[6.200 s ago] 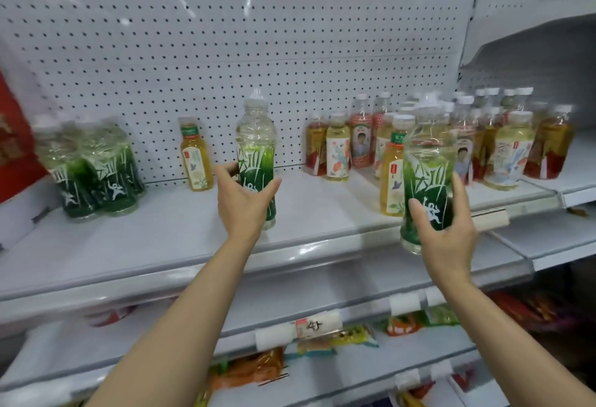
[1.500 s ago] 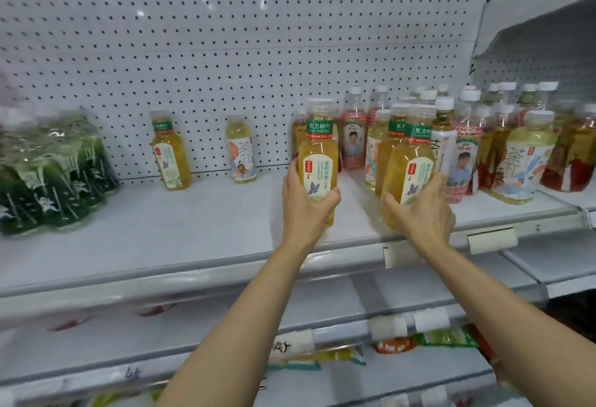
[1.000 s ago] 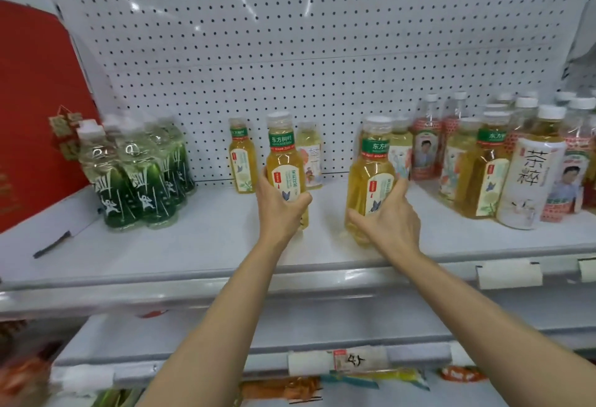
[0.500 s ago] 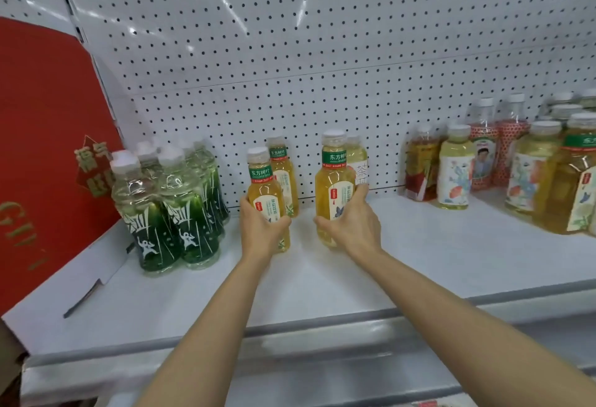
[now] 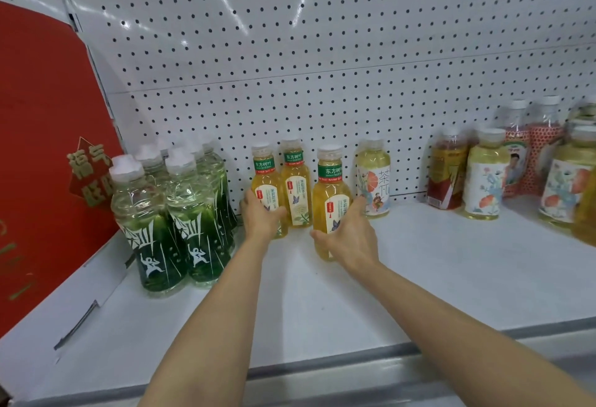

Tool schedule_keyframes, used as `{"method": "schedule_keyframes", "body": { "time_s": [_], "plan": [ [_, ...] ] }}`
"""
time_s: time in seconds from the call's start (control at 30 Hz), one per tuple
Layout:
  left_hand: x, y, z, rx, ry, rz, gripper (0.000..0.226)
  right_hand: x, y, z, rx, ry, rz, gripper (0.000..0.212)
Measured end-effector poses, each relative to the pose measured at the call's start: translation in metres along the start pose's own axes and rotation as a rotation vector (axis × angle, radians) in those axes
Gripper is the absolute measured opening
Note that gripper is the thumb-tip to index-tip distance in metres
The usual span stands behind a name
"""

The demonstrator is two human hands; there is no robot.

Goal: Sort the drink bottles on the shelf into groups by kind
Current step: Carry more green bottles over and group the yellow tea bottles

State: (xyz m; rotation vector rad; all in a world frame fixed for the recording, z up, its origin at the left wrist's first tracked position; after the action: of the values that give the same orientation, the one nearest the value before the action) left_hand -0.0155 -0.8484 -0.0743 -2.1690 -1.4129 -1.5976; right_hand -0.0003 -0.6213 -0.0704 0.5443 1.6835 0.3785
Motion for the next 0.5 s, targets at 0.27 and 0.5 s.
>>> {"method": "schedule_keyframes", "body": {
  "time_s": [0.27,0.5],
  "plan": [
    [-0.002,-0.005,-0.014,-0.016,0.021,-0.018,0.075,-0.007,-0.016,-0.007,-0.018,0.044,0.054,0.078],
    [0.017,0.011,0.012,0.039,0.061,0.073,0.061,-0.021,-0.036,-0.003,-0.054,0.074,0.062,0.078]
  ]
}}
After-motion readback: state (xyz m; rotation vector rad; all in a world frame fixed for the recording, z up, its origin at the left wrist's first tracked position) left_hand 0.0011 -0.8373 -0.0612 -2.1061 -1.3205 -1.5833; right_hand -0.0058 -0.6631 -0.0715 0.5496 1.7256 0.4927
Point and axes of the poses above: each hand's wrist, its own z-axis away from the middle knuckle, its own y-axis out of the back of the hand, x = y × z, the point moved 7 cm from there along -z, towards the middle knuckle, and after that the axes turned 12 degrees about -y, right-handed, at the moved point
